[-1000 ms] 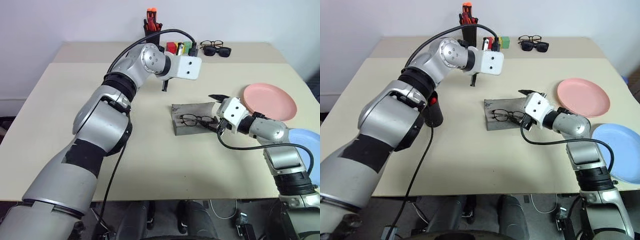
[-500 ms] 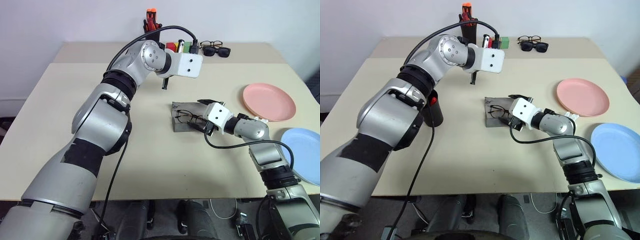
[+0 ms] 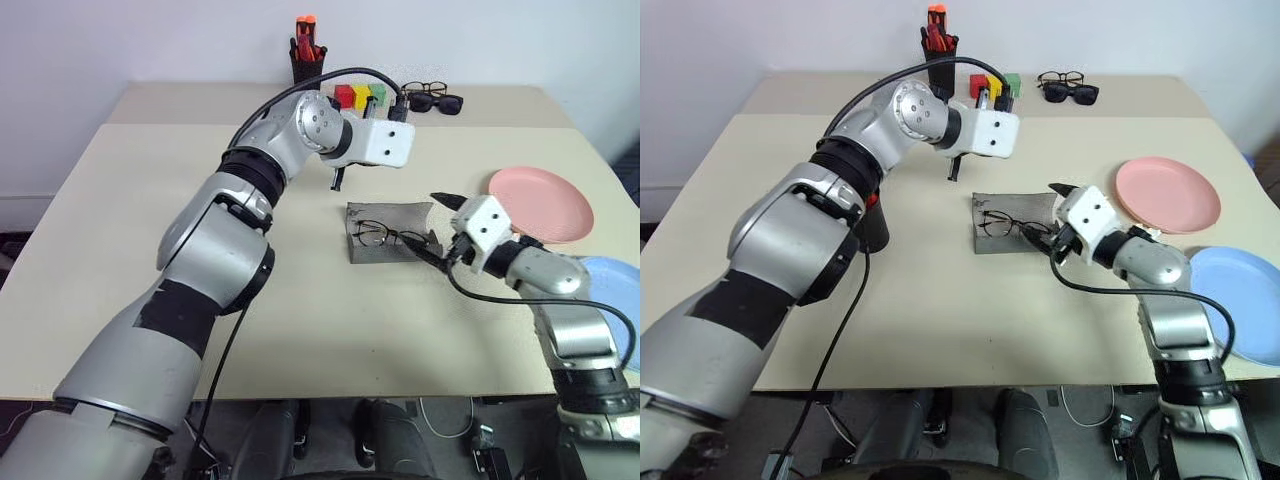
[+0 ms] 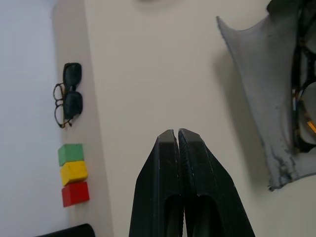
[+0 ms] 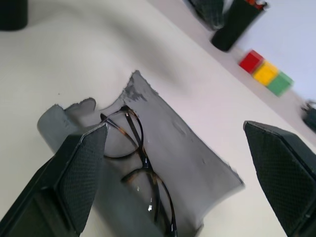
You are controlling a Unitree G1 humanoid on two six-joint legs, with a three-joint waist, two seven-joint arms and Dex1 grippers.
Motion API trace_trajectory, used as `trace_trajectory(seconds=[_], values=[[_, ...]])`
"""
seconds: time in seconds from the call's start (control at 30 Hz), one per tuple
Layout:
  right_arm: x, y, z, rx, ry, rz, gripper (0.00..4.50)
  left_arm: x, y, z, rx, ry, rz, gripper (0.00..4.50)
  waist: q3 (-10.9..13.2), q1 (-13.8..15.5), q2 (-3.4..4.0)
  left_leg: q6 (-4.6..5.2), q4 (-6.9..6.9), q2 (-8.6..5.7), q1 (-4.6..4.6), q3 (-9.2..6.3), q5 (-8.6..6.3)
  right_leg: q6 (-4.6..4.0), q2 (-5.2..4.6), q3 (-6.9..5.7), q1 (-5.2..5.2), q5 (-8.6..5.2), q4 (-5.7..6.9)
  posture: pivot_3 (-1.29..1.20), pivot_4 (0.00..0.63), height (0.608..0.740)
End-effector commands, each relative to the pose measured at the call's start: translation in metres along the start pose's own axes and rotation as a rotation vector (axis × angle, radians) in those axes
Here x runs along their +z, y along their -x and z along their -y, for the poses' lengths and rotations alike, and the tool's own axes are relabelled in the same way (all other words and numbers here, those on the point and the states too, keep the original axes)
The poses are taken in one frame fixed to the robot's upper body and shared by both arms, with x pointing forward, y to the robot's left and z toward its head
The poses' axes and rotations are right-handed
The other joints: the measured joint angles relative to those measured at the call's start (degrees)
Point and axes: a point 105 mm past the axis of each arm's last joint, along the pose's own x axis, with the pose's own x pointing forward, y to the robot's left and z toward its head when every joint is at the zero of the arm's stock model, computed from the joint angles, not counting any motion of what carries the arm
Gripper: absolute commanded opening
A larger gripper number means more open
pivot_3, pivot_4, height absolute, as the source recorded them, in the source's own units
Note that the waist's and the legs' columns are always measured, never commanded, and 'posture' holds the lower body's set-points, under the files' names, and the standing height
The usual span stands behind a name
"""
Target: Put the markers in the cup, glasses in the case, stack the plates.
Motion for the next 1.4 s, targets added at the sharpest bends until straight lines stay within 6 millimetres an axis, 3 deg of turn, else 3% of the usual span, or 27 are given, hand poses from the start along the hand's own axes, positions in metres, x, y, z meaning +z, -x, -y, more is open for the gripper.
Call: trace_trajectory(seconds=[0.03, 0.43, 0.6, 0.87, 0.97, 1.2, 1.4], values=[[0.004, 0.019, 0.012, -0.086, 0.011, -0.006, 4.50, 0.002, -0.004, -0.001, 0.003, -0.019, -0.038, 0.06, 0.00, -0.02, 0.00, 0.00, 0.00, -0.01, 0.00, 0.00, -0.01, 0.00, -0.02, 0.00, 0.01, 0.00, -0.03, 0.00, 0.150, 0.740], [0.003, 0.026, 0.012, -0.217, -0.042, 0.001, 4.50, 0.004, -0.024, 0.016, -0.059, -0.054, -0.132, 0.06, -0.01, 0.03, 0.02, 0.01, -0.05, 0.00, -0.04, 0.00, -0.01, 0.01, -0.03, 0.02, -0.09, 0.01, 0.00, 0.00, 0.150, 0.740], [0.001, 0.028, 0.012, -0.242, -0.050, 0.007, 4.50, -0.005, -0.029, 0.030, -0.128, -0.091, -0.213, 0.06, -0.01, -0.04, 0.02, 0.04, -0.02, -0.02, -0.06, 0.03, -0.03, 0.01, -0.03, 0.02, -0.07, 0.01, -0.02, 0.00, 0.150, 0.740], [-0.004, 0.034, 0.008, -0.277, -0.068, -0.003, 4.50, 0.008, -0.045, 0.050, -0.178, -0.089, -0.169, 0.06, -0.03, 0.08, 0.03, 0.06, -0.02, -0.01, -0.05, 0.02, -0.04, 0.01, -0.04, 0.02, -0.06, 0.01, -0.01, 0.00, 0.150, 0.740], [-0.008, 0.039, 0.004, -0.274, -0.074, -0.016, 4.50, 0.008, -0.049, 0.067, -0.262, -0.029, -0.139, 0.06, -0.05, 0.06, 0.04, 0.06, -0.02, -0.01, -0.05, 0.02, -0.04, 0.01, -0.04, 0.02, -0.06, 0.00, -0.02, 0.00, 0.150, 0.740], [-0.009, 0.045, 0.007, -0.274, -0.071, -0.032, 4.50, 0.021, -0.039, 0.076, -0.388, 0.045, 0.004, 0.06, -0.05, -0.11, 0.05, 0.06, -0.02, -0.01, -0.06, 0.02, -0.04, 0.01, -0.04, 0.04, -0.11, 0.01, 0.01, 0.00, 0.150, 0.740], [-0.010, 0.046, 0.013, -0.273, -0.062, -0.043, 4.50, 0.030, -0.022, 0.069, -0.436, 0.099, 0.141, 0.06, -0.06, 0.00, 0.06, 0.06, -0.02, -0.01, -0.06, 0.02, -0.04, 0.00, -0.05, 0.04, -0.09, 0.00, 0.00, 0.00, 0.150, 0.740]])
